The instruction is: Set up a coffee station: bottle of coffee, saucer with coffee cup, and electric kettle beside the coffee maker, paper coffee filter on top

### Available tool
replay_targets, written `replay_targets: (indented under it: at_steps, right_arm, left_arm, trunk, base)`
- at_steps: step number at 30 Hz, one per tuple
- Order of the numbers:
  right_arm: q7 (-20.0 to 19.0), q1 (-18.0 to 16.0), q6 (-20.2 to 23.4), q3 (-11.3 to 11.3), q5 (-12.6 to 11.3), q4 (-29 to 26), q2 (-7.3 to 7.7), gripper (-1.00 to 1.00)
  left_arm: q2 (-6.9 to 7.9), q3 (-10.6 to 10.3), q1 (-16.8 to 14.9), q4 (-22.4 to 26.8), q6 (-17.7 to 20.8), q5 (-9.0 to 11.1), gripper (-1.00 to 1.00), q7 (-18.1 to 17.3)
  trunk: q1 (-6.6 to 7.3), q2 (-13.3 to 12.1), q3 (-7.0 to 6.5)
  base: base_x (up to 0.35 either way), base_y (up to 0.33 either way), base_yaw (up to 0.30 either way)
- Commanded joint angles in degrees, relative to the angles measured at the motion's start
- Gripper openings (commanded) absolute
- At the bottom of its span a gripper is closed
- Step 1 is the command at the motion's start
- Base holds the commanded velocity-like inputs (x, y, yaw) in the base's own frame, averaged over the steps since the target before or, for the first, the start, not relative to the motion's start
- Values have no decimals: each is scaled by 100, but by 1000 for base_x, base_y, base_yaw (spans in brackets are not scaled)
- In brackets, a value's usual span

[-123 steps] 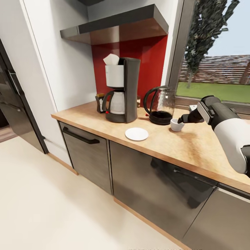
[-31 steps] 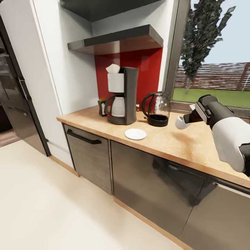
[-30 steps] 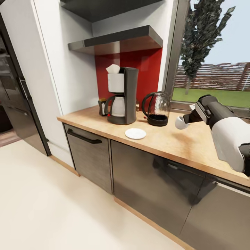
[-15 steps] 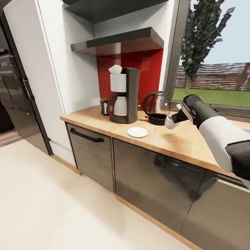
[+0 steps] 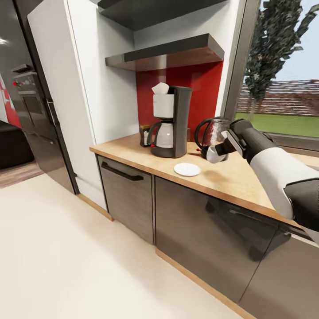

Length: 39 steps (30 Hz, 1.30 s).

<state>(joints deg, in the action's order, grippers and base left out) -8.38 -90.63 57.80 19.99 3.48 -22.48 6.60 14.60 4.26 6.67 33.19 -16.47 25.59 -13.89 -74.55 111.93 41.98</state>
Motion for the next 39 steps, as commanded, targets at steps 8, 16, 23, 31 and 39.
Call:
replay_targets:
  at_steps: [8,16,23,31,39]
  right_arm:
    - [-58,1,21,32,48,-3,-34,-100]
    - [-58,1,21,32,48,-2,-71,-100]
    - [-58,1,21,38,48,6,-79,-100]
    - [-58,1,21,48,48,21,-79,-100]
    - [-58,23,15,54,48,162,-249,-100]
  left_arm:
    - [-1,10,1,3,12,60,100,-52]
    - [-1,12,1,3,12,60,100,-52]
    - [-1,9,1,3,12,60,100,-52]
    - [-1,109,1,3,12,60,100,-52]
    - [-1,144,1,3,12,60,100,-55]
  trunk:
    - [0,2,5]
    - [0,2,5]
    - [0,2,5]
    - [0,2,5]
    - [0,2,5]
  base:
    - [0,0,150]
    - [0,0,253]
    - [0,0,59]
    - [0,0,76]
    - [0,0,21]
